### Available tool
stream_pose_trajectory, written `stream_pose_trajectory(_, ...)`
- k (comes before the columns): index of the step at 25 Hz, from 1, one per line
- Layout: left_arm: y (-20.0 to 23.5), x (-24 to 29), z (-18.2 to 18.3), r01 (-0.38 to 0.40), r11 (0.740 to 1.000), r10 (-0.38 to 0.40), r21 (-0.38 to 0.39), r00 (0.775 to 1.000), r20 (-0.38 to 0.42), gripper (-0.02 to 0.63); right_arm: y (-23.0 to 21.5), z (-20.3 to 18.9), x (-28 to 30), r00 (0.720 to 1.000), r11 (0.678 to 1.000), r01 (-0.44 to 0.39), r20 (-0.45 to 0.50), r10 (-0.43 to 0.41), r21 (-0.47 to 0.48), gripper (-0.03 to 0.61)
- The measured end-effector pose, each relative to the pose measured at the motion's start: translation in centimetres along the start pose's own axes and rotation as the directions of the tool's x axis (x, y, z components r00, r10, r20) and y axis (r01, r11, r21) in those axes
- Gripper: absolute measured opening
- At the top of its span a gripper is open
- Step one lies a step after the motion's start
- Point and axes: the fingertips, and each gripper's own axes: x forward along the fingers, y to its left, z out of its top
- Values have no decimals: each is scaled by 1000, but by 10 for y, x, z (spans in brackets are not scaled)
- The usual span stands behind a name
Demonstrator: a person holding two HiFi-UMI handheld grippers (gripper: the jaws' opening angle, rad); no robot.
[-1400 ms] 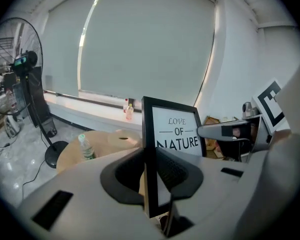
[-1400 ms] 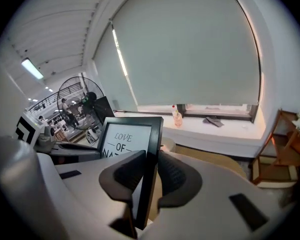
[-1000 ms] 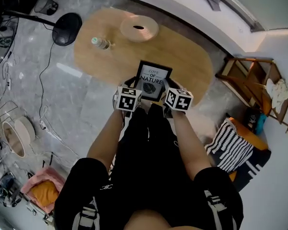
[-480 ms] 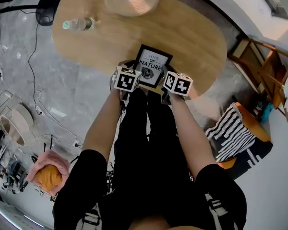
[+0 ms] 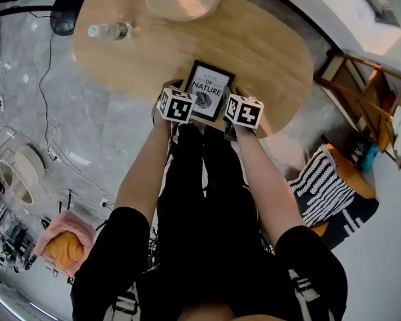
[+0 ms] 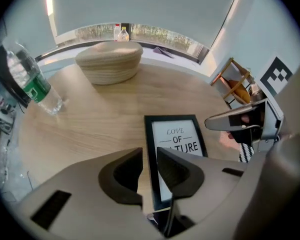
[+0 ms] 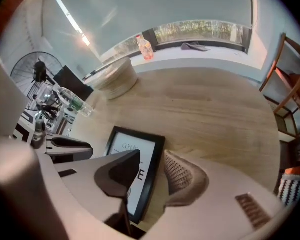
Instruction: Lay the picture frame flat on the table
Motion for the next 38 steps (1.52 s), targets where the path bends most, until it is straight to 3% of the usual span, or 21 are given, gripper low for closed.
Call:
stream_pose_trajectory(3, -1, -61, 19, -8, 1000, 9, -14, 996, 91, 103, 20, 27, -56, 993, 999, -47, 108, 48, -16, 158)
stream_pose_trajectory(5, -4, -115, 35, -27, 1000, 29, -16, 986, 165, 100, 47, 48, -108, 970, 993, -110, 214, 118, -50, 142)
stream_pose_trajectory(8, -10, -208, 66, -56, 998, 61, -28, 954, 295, 80, 94, 82, -200, 905, 978, -131, 383, 184, -160, 121)
stream_pose_trajectory(10, -16, -276, 89, -84, 996, 89, -31, 915, 393, 71, 125, 101, -263, 856, 968, -108, 474, 206, -227, 96)
stream_pose_trajectory(12, -19, -345, 113, -140, 990, 138, -36, 843, 521, 47, 153, 119, -323, 795, 958, -88, 560, 233, -274, 70)
stream_pose_trajectory(15, -32, -446, 159, -200, 980, 159, -26, 689, 707, 34, 190, 163, -411, 648, 932, -35, 702, 296, -361, 20)
stream_pose_trajectory(16, -41, -479, 167, -207, 978, 147, -13, 649, 746, 32, 202, 171, -441, 605, 919, -7, 730, 318, -394, 12)
stream_pose_trajectory(17, -50, -511, 166, -212, 977, 135, 0, 621, 772, 31, 214, 171, -471, 576, 907, 15, 746, 336, -420, 12)
stream_pose_trajectory(20, -76, -597, 153, -229, 973, 118, 16, 559, 821, 31, 246, 162, -551, 521, 888, 30, 766, 378, -459, 12)
stream_pose_trajectory(22, -88, -648, 153, -237, 972, 116, 7, 502, 857, 31, 265, 164, -600, 470, 878, 19, 779, 414, -478, 12)
stream_pose_trajectory(24, -97, -690, 156, -249, 968, 116, -2, 442, 889, 31, 281, 168, -641, 412, 868, 15, 794, 448, -497, 12)
stream_pose_trajectory(26, -106, -720, 155, -270, 963, 118, -5, 402, 908, 31, 291, 168, -669, 372, 862, 30, 806, 461, -507, 12)
stream_pose_trajectory(28, -114, -739, 153, -289, 957, 117, -3, 378, 918, 31, 297, 165, -686, 349, 863, 47, 818, 458, -504, 12)
stream_pose_trajectory(30, -120, -750, 151, -295, 956, 108, 5, 368, 924, 31, 298, 163, -693, 341, 869, 41, 825, 452, -493, 12)
stream_pose_trajectory(34, -132, -752, 143, -282, 959, 82, 31, 382, 920, 30, 300, 156, -691, 357, 865, -5, 807, 470, -502, 14)
stream_pose_trajectory(38, -135, -749, 139, -269, 962, 76, 36, 396, 915, 31, 301, 153, -693, 358, 859, 4, 802, 477, -513, 14)
